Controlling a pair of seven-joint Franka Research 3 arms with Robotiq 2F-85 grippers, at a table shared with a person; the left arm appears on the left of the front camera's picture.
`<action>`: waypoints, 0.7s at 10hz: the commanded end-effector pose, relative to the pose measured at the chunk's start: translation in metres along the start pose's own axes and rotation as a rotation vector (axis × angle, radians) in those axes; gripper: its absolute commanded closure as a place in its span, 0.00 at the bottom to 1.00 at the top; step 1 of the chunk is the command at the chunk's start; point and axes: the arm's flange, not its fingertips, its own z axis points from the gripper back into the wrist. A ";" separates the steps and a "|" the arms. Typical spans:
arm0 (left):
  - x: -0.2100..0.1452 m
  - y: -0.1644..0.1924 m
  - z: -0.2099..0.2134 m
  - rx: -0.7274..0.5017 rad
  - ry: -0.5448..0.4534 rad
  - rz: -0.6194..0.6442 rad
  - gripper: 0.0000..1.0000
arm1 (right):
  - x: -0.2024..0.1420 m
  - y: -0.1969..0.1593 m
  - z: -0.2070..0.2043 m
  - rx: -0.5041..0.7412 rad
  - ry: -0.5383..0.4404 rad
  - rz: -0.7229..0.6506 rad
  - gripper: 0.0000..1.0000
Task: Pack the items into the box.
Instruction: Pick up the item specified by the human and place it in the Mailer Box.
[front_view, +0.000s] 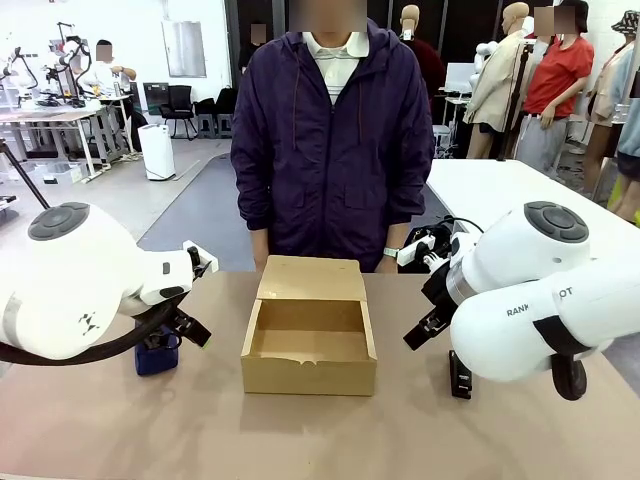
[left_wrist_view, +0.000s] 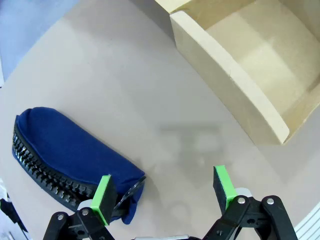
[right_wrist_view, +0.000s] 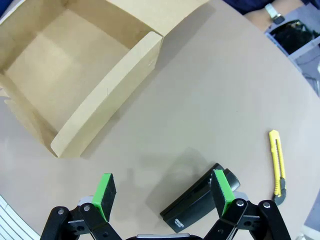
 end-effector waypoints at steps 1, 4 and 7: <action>0.000 0.000 0.000 0.000 -0.001 -0.001 0.00 | 0.000 0.000 0.000 0.000 0.000 -0.001 0.00; 0.000 0.000 0.000 0.000 -0.001 -0.001 0.00 | 0.000 0.000 0.000 0.000 0.000 -0.001 0.00; 0.006 0.006 0.014 -0.191 0.029 -0.013 0.00 | 0.006 -0.006 0.009 0.126 0.053 -0.056 0.00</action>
